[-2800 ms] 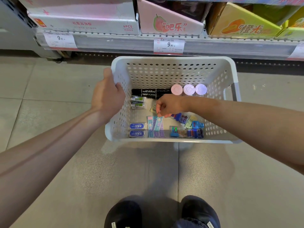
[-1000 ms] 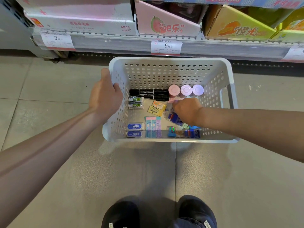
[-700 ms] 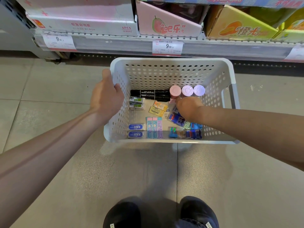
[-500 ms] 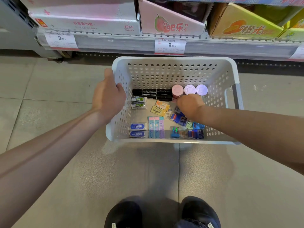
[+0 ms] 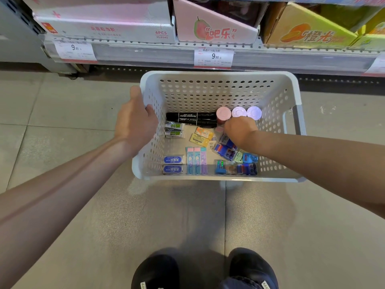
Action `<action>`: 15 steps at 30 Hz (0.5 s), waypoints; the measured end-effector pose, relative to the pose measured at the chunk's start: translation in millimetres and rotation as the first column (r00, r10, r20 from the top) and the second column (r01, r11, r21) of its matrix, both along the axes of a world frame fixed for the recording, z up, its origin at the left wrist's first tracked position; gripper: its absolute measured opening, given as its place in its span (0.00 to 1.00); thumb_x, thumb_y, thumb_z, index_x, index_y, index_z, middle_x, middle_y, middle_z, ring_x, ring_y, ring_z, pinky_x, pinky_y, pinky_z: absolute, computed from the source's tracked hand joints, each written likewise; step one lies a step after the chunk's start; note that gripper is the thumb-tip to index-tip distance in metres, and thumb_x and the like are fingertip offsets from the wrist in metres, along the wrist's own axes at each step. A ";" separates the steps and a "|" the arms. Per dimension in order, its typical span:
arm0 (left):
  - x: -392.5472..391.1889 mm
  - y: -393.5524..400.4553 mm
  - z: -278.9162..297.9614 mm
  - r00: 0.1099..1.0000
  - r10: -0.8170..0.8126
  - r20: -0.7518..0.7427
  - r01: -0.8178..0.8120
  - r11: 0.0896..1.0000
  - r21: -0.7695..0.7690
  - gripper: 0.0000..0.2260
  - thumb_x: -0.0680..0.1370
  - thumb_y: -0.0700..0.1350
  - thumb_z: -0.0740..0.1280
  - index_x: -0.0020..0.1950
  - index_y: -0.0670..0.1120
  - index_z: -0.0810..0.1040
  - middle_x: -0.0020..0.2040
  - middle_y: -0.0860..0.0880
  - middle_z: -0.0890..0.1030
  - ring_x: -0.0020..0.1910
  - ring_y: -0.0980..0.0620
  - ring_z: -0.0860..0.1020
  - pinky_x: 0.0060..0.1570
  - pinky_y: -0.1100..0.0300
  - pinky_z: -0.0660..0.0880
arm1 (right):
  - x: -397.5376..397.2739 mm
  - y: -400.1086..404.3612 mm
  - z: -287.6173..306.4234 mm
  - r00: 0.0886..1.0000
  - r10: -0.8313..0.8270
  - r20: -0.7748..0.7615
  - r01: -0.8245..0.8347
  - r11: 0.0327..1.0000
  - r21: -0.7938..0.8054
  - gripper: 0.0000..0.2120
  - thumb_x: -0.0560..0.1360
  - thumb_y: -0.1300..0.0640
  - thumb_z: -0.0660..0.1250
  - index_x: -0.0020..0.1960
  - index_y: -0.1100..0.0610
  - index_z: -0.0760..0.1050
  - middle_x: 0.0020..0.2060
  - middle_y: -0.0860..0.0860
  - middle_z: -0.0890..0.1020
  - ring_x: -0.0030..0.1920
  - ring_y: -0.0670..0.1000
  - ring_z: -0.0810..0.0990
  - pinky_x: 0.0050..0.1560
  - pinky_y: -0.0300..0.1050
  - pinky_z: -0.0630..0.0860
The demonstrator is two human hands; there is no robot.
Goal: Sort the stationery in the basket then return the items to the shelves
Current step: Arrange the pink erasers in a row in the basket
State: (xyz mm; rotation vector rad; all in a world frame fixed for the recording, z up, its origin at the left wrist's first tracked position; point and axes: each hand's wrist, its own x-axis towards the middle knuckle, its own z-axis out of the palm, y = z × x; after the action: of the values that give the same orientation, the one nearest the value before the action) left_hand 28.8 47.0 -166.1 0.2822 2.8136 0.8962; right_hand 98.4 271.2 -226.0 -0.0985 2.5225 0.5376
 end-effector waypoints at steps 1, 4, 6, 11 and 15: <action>-0.1 0.0 -0.1 1.000 0.003 0.001 -0.003 1.000 -0.003 0.09 0.81 0.38 0.55 0.60 0.36 0.62 0.30 0.47 0.67 0.26 0.45 0.70 0.28 0.51 0.69 | 0.6 0.3 0.6 1.000 0.003 0.007 -0.003 1.000 0.005 0.15 0.77 0.66 0.60 0.63 0.61 0.70 0.59 0.54 0.78 0.59 0.54 0.78 0.48 0.42 0.76; 0.0 0.4 0.3 1.000 0.006 -0.001 -0.006 1.000 -0.007 0.08 0.81 0.39 0.55 0.59 0.37 0.62 0.30 0.47 0.68 0.27 0.46 0.69 0.27 0.52 0.68 | 3.9 1.3 2.2 1.000 0.025 0.014 -0.026 0.999 0.025 0.15 0.78 0.66 0.60 0.63 0.61 0.70 0.59 0.52 0.77 0.59 0.53 0.78 0.43 0.41 0.73; 0.1 0.5 0.4 1.000 0.004 -0.002 -0.004 1.000 -0.009 0.08 0.81 0.39 0.55 0.59 0.37 0.62 0.30 0.47 0.68 0.26 0.46 0.70 0.26 0.52 0.68 | 6.0 1.0 6.8 0.999 0.049 -0.012 -0.049 0.999 0.022 0.15 0.78 0.65 0.59 0.64 0.60 0.70 0.59 0.52 0.77 0.61 0.53 0.74 0.41 0.41 0.70; 0.9 0.8 0.9 1.000 0.009 0.003 -0.009 1.000 -0.013 0.09 0.81 0.39 0.55 0.60 0.37 0.62 0.30 0.47 0.68 0.26 0.49 0.68 0.25 0.57 0.65 | 12.3 -3.2 27.3 0.990 0.140 -0.021 -0.141 0.986 -0.086 0.11 0.77 0.63 0.58 0.58 0.59 0.72 0.51 0.53 0.79 0.46 0.54 0.78 0.26 0.39 0.59; 1.2 0.8 1.3 1.000 0.008 0.015 -0.008 1.000 0.002 0.09 0.81 0.39 0.55 0.60 0.37 0.62 0.30 0.47 0.67 0.26 0.49 0.67 0.27 0.54 0.66 | 2.7 -7.4 31.8 0.996 -0.038 0.082 0.067 0.916 -0.395 0.11 0.79 0.58 0.58 0.57 0.60 0.73 0.51 0.56 0.79 0.45 0.56 0.76 0.31 0.40 0.65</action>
State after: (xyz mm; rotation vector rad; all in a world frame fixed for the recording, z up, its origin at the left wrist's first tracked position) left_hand 30.0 47.8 -164.8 0.2632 2.8027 0.8991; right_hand 101.1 263.8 -194.2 -0.1965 2.5193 -0.0098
